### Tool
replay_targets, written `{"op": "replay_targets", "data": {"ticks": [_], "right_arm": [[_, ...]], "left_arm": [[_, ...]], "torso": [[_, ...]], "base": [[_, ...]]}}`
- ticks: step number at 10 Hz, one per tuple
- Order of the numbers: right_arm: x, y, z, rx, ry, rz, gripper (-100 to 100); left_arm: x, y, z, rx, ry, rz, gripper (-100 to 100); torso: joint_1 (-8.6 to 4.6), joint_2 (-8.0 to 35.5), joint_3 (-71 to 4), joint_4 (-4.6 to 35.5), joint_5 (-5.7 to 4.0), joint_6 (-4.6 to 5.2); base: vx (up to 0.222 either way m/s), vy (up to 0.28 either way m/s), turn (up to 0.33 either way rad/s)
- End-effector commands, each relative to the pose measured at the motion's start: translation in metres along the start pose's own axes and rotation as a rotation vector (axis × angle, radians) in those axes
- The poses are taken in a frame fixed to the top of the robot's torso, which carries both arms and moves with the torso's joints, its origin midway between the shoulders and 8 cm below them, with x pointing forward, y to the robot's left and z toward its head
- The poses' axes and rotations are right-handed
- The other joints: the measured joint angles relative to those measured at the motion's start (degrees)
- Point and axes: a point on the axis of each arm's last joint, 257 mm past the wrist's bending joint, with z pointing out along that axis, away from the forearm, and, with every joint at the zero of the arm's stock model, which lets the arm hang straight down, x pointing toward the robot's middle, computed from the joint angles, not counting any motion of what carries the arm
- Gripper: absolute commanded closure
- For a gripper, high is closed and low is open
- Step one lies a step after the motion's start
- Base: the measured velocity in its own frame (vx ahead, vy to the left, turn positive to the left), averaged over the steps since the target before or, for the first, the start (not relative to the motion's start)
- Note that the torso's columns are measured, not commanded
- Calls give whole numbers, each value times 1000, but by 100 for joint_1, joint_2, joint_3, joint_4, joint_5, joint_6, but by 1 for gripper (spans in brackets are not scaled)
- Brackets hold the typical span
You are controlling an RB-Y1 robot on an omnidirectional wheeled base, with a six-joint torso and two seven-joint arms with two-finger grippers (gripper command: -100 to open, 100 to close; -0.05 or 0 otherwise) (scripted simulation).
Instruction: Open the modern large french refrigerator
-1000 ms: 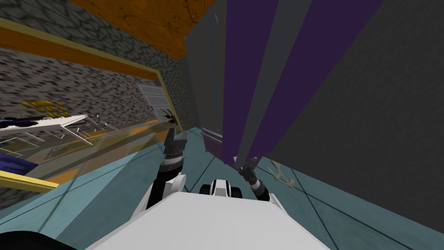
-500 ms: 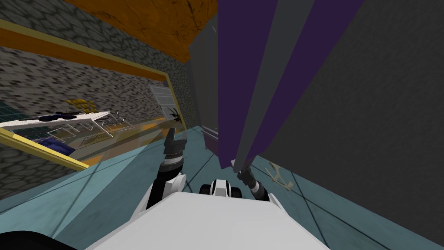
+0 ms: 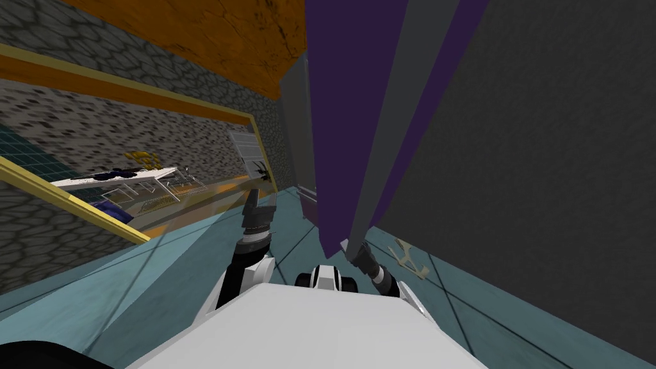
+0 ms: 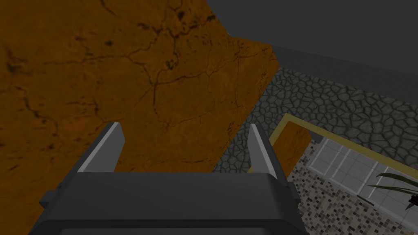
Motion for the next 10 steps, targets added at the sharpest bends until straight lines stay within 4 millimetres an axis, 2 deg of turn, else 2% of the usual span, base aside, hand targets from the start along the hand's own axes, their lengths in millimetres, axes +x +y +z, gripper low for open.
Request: {"op": "replay_targets", "data": {"ticks": [1, 6, 10], "right_arm": [[6, -22, 11, 6, -2, 0, -100], [14, -59, 28, 9, -6, 4, -100], [14, -59, 28, 9, -6, 4, -100]], "left_arm": [[0, 0, 0, 0, 0, 0, 0], [0, 0, 0, 0, 0, 0, 0], [0, 0, 0, 0, 0, 0, 0]], "torso": [[-11, -14, -10, -5, -5, -7], [-66, 93, 26, 74, 11, 15], [-46, 101, 25, 95, 22, 22]], "base": [[-44, 69, -1], [-54, 37, 0], [-9, 1, 1]]}}
